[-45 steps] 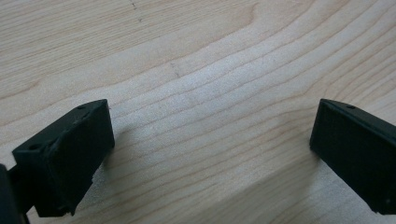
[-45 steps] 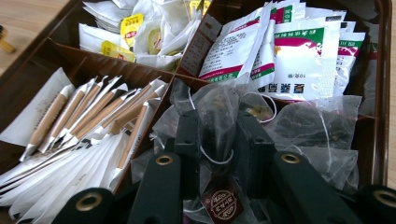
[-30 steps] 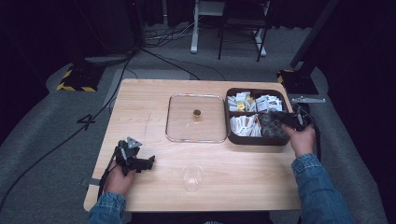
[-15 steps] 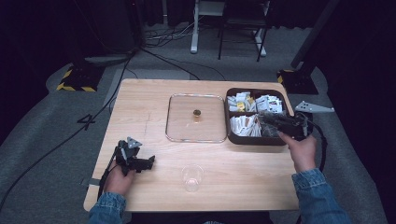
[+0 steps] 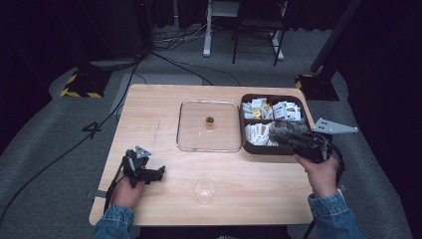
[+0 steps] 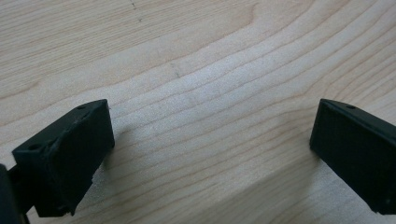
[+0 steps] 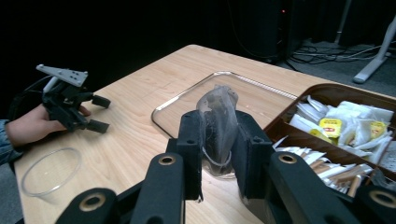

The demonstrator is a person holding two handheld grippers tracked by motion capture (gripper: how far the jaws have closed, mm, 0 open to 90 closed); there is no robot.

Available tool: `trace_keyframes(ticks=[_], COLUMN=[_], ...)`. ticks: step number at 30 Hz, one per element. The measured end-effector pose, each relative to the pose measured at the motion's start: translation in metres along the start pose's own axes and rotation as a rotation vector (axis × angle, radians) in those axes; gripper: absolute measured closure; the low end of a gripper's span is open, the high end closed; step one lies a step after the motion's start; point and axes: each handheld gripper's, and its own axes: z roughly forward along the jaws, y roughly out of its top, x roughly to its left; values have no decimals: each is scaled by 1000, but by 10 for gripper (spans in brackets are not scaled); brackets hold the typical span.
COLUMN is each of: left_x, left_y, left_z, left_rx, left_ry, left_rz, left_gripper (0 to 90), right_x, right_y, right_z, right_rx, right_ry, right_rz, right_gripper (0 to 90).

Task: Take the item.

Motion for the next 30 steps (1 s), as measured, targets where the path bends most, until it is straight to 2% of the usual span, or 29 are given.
trace_keyframes(ticks=[11,14,15,16,18,20,30], left_x=[-1,-1,-1,-1,-1,-1,-2], left_y=[-1,-1,-2,-2,-2,-3,-3], left_z=[-1,-1,-1,-2,-2,-2,-3], left_rx=[2,-2,0,1,2,0,2], left_ry=[-1,3,4,2,4,6,6], left_rz=[-5,-7,-4,-7,-9,-9,-9], left_gripper=[2,1,1,1,1,2,1], right_x=[16,28,36,36,45,57,82], right_y=[4,8,11,11,13,16,19], right_z=[-3,0,3,3,7,11,26], right_rx=[13,18,20,20,24,31,50], right_ry=[31,59,79,79,102,143,199], right_rz=[-24,-50,-67,-67,-79,-100,-124], right_gripper=[743,743,743,743,743,743,743])
